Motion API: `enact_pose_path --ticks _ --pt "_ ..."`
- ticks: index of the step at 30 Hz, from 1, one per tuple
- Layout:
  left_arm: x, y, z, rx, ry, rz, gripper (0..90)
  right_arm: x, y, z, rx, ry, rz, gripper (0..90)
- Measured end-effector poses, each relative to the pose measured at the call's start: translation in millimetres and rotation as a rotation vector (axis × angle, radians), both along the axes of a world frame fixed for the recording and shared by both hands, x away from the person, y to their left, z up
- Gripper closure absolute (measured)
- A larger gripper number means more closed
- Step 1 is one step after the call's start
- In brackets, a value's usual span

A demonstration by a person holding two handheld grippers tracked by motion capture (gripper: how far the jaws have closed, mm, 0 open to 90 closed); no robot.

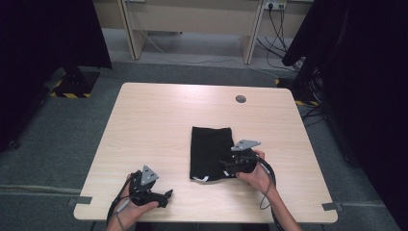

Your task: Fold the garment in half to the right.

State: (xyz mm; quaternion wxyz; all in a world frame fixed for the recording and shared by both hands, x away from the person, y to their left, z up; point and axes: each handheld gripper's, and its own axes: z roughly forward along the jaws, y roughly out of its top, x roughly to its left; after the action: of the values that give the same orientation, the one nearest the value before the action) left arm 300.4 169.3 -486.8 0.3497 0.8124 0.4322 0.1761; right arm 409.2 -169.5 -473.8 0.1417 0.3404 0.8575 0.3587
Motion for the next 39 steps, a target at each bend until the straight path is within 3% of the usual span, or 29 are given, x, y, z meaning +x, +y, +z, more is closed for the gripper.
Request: enact_pose_path --ticks 7,10,16,39 --pt "0.0 0.0 0.0 0.000 0.000 0.000 0.0 2.2 0.1 0.2 0.013 0.001 0.002 33.5" --pt "0.0 0.0 0.0 -0.001 0.000 0.000 0.0 1.4 -2.8 3.9 0.047 0.015 -0.017 29.6" --pt "0.0 0.0 0.0 -0.001 0.000 0.001 0.0 -4.8 -7.6 11.1 0.083 -0.004 -0.047 20.0" --pt "0.0 0.1 0.0 -0.001 0.000 0.002 0.0 -32.6 -38.6 24.1 0.113 -0.036 -0.085 18.5"
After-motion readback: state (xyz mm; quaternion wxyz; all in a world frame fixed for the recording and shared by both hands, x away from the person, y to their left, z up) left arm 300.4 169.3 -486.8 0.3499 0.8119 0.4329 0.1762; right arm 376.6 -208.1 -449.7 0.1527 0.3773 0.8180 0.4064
